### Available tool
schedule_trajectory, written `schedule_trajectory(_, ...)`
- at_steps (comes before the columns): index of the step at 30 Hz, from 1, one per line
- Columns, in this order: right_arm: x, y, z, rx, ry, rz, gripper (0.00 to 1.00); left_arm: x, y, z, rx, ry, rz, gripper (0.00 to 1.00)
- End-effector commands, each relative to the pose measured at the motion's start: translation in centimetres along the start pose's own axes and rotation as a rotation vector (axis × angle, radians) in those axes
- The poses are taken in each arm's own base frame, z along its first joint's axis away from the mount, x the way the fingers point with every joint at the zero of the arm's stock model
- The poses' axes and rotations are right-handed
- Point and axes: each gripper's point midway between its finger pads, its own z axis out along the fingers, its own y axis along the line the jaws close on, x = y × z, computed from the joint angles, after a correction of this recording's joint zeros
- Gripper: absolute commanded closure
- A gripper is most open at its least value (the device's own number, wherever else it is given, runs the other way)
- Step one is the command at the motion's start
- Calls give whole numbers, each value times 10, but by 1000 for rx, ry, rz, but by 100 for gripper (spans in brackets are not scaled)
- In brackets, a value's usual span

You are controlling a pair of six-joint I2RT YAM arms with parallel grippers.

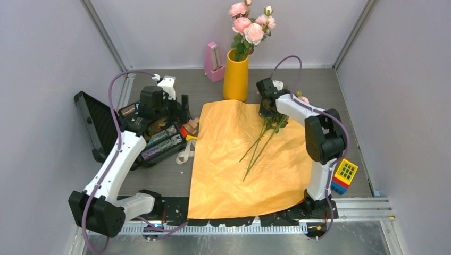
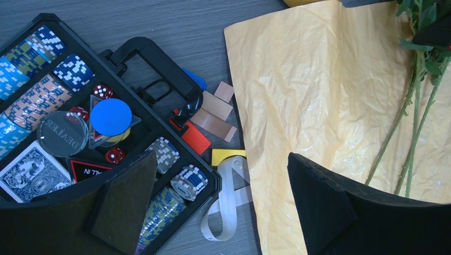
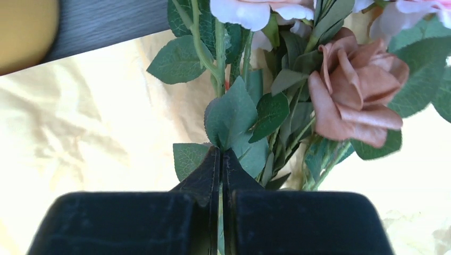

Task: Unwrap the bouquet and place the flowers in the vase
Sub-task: Pick up the fake flower from the wrapping paper.

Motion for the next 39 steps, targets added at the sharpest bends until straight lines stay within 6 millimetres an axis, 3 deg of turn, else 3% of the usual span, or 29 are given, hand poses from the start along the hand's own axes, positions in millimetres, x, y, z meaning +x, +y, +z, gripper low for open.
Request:
schedule_trajectory(1,-47,19,-44,-150,-168,119,100,-14,-2,-7,8,-68,8,4)
schedule_trajectory(10,-73,34,-86,-316,-295,192,100,-13,-6,-9,34,-75,0,4)
schedule_trajectory(13,-77,30,-98,-335,-336,201,100,-14,-7,-9,37,-75,-2,4)
schedule_trajectory(20,-102,11,-152,-391,-529,243,100,-13,-9,-9,46,-77,-4,4)
schedule_trajectory(30,-141,-24,-262,-452,-832,203,100,-13,-10,-9,54,-78,-8,4)
schedule_trajectory(35,-180,-31,-345,-533,-1054,177,100,-12,-10,-8,52,-73,-7,4)
schedule_trajectory(39,-208,-29,-396,-581,-1209,143,100,-12,-8,-8,41,-75,-3,4)
